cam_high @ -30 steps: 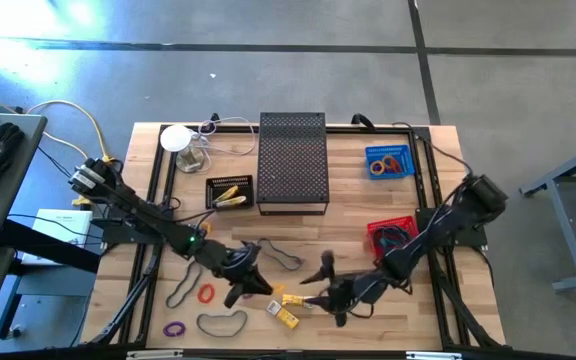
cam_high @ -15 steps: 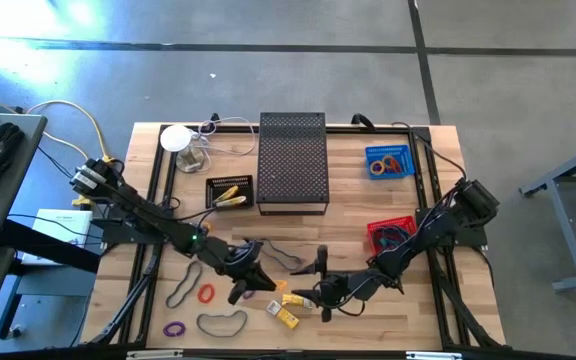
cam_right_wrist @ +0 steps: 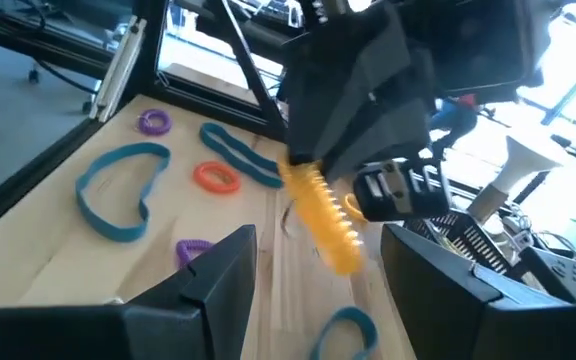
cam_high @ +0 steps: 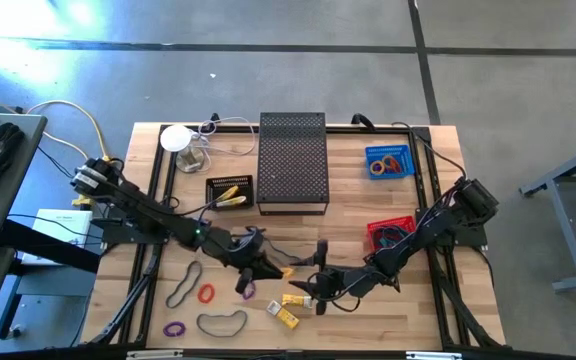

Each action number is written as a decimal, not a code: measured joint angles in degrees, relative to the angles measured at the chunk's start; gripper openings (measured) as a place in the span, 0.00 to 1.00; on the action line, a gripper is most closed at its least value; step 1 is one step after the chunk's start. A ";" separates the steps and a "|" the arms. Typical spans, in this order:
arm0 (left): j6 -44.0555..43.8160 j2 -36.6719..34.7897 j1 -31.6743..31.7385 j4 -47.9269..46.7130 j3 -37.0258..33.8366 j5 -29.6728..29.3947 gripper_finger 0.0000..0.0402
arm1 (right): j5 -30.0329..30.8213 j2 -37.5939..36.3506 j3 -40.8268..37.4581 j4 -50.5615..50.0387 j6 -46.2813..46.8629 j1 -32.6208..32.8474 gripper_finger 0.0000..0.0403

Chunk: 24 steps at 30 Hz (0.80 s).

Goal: Pick & Place Office Desk Supplies
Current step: Put the yellow spring keychain into the blue bin

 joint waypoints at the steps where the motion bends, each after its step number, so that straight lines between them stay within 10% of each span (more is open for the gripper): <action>1: 0.00 0.60 0.63 1.11 0.04 0.23 0.02 | -0.50 0.01 0.00 -0.01 0.13 -0.16 0.51; 12: -4.39 6.32 3.80 8.64 0.06 7.05 0.02 | -3.57 0.02 0.00 -0.87 1.03 -0.26 0.46; 24: -4.09 6.32 4.03 10.04 0.06 6.98 0.02 | -4.39 0.00 0.00 -3.84 0.94 -0.26 0.04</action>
